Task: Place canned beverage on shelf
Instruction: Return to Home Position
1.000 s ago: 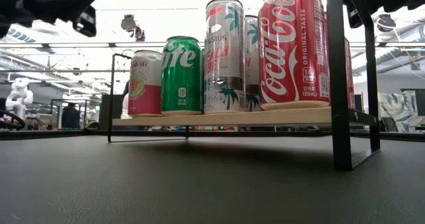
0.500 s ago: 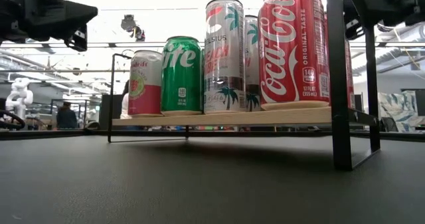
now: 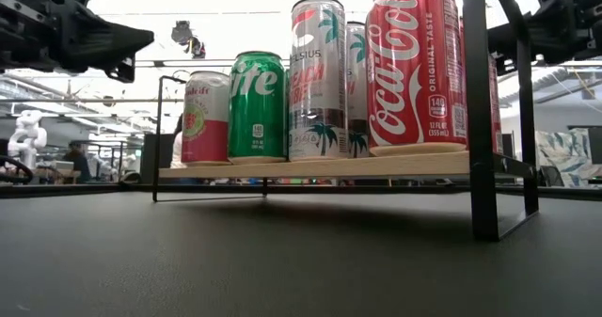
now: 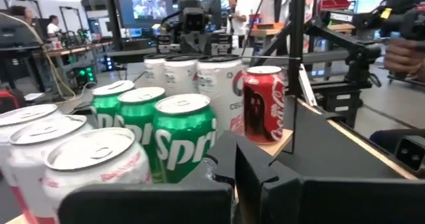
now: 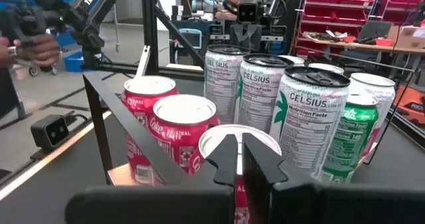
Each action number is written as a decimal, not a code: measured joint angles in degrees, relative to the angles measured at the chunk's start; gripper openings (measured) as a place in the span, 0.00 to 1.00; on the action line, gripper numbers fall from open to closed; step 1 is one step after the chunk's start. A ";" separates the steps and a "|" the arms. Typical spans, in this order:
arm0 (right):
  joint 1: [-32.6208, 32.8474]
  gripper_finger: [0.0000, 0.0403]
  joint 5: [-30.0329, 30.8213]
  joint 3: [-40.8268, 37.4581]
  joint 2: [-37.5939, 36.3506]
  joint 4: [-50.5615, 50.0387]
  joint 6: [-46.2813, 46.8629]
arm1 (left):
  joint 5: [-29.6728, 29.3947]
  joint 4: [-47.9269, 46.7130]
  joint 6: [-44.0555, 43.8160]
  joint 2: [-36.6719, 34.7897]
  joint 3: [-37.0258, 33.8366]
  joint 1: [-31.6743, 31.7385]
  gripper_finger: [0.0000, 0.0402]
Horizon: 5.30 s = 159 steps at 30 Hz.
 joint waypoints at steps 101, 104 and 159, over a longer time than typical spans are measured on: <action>-0.07 0.00 0.07 -7.32 -18.21 -6.49 0.94 | 12.88 -44.17 -2.95 -42.57 -0.11 18.45 0.00; -0.07 0.00 0.07 -7.32 -18.21 -6.49 0.94 | 13.34 -44.17 -4.05 -42.55 -0.11 18.46 0.00; -0.07 0.00 2.92 -7.32 -17.89 -6.66 -0.39 | 14.94 -43.63 -4.44 -42.27 -0.11 17.65 0.00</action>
